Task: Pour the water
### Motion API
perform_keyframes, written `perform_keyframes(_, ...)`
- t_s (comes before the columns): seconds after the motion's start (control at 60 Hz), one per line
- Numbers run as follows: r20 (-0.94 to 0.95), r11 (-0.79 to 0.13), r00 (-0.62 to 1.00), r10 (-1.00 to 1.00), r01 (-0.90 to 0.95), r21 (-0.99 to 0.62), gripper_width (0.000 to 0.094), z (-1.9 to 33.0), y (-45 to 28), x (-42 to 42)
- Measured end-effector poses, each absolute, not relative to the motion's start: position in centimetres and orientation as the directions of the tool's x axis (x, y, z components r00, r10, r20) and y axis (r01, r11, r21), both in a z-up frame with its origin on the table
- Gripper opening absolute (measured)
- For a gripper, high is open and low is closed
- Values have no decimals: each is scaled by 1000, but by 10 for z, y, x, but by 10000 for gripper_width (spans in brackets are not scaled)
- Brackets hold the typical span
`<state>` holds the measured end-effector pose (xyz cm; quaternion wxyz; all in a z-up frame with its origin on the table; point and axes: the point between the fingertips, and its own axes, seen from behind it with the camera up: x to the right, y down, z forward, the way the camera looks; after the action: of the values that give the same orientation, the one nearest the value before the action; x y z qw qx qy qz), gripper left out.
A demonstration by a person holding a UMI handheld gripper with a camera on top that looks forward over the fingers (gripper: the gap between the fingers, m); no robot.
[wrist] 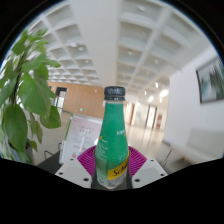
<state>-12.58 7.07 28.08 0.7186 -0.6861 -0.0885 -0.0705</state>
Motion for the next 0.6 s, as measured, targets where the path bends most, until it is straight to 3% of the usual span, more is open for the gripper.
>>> perform_keyframes(0.083,61,-66,997,37,63,-996,401,210,70,-140)
perform_keyframes(0.117,11,-113,998,56,17,-993,398,198,77,-115)
perform_keyframes(0.267,-11,-229,999,39,-2,-973,400,117,79,-103)
perform_keyframes(0.417,4,-280,999,45,16,-960,404,67,79,-105)
perform_keyframes(0.45,13,-238,999,51,25,-971,400,73,82,-105)
perform_keyframes(0.6,57,-211,996,70,70,-975,455,71,77,-109)
